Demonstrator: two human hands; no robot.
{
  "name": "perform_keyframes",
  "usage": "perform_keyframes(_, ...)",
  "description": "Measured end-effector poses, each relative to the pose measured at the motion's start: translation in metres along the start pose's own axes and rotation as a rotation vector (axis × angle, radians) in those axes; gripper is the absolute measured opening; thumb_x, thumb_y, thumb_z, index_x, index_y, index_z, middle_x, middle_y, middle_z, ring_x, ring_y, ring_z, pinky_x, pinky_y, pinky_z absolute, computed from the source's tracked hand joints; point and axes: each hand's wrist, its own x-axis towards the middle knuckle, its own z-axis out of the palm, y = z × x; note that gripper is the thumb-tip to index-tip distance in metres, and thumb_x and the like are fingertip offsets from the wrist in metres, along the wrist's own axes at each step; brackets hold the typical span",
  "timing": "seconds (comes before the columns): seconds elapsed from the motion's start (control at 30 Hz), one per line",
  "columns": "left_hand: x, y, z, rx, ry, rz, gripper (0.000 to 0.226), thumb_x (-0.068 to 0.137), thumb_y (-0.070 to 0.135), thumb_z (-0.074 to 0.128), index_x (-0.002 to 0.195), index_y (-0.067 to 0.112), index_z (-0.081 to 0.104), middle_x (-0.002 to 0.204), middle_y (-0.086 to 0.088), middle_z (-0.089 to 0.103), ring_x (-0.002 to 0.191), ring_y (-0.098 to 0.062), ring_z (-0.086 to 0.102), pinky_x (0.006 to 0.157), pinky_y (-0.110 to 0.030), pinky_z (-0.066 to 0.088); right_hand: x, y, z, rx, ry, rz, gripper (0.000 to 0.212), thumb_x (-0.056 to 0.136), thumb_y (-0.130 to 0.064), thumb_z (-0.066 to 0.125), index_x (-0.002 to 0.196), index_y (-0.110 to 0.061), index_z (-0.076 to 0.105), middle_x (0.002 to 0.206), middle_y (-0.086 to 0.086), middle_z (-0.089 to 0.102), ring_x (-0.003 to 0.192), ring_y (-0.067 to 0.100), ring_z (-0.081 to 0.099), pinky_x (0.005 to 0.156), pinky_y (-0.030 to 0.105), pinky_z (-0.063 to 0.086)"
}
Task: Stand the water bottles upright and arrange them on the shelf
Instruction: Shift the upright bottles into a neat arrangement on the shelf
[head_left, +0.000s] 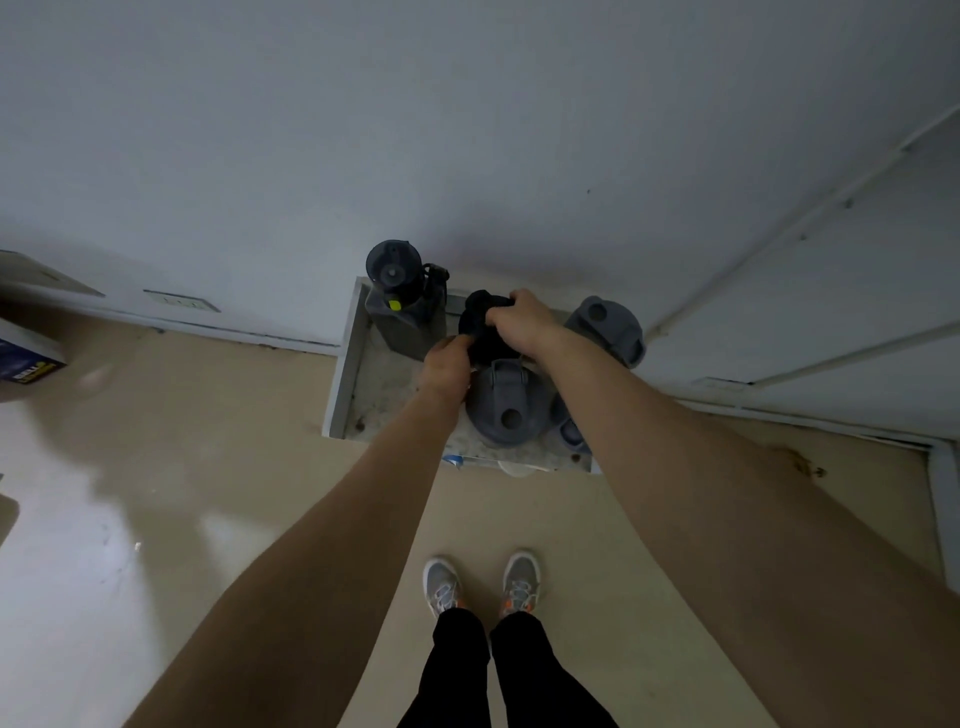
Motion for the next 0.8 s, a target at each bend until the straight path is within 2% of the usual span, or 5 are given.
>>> perform_keyframes(0.17, 0.001, 0.005, 0.011, 0.059, -0.081, 0.028, 0.026, 0.094, 0.031, 0.048, 0.090, 0.015, 0.068, 0.099, -0.013, 0.069, 0.101, -0.030, 0.064, 0.098, -0.046, 0.051, -0.006, 0.001, -0.012, -0.084, 0.030, 0.016, 0.045, 0.090, -0.028, 0.053, 0.124, 0.000, 0.048, 0.113, 0.018, 0.056, 0.100, 0.034, 0.057, 0.067, 0.032, 0.041)
perform_keyframes(0.3, 0.002, 0.009, 0.016, 0.035, -0.112, 0.008, 0.033, 0.095, 0.033, 0.049, 0.106, 0.008, 0.068, 0.108, -0.016, 0.069, 0.099, -0.029, 0.065, 0.095, -0.044, 0.053, -0.007, -0.002, -0.014, -0.174, 0.042, 0.026, 0.036, 0.093, -0.022, 0.048, 0.117, 0.005, 0.054, 0.110, 0.022, 0.060, 0.094, 0.034, 0.060, 0.061, 0.030, 0.038)
perform_keyframes(0.43, 0.001, 0.010, 0.017, 0.044, -0.115, 0.032, 0.031, 0.095, 0.034, 0.049, 0.104, 0.010, 0.068, 0.113, -0.016, 0.068, 0.099, -0.027, 0.065, 0.095, -0.044, 0.054, -0.014, -0.008, -0.015, -0.258, 0.057, 0.007, 0.028, 0.096, -0.015, 0.045, 0.070, -0.006, 0.048, 0.072, 0.010, 0.052, 0.058, 0.020, 0.046, 0.047, 0.029, 0.033)
perform_keyframes(0.6, -0.010, 0.010, 0.014, 0.113, -0.143, 0.028, 0.042, 0.096, 0.040, 0.047, 0.116, 0.007, 0.066, 0.110, -0.014, 0.069, 0.102, -0.029, 0.064, 0.101, -0.046, 0.049, -0.029, -0.010, -0.021, -0.265, 0.131, -0.049, 0.036, 0.093, -0.014, 0.047, 0.058, -0.010, 0.038, 0.058, 0.006, 0.042, 0.049, 0.019, 0.037, 0.044, 0.028, 0.025)
perform_keyframes(0.8, -0.034, 0.001, -0.022, 0.133, -0.055, -0.007, 0.040, 0.098, 0.035, 0.047, 0.125, 0.007, 0.060, 0.119, -0.012, 0.065, 0.097, -0.024, 0.059, 0.078, -0.033, 0.045, -0.056, -0.012, -0.028, -0.097, 0.283, -0.213, 0.039, 0.091, -0.015, 0.046, 0.056, -0.015, 0.030, 0.054, 0.002, 0.030, 0.048, 0.020, 0.028, 0.049, 0.032, 0.023)
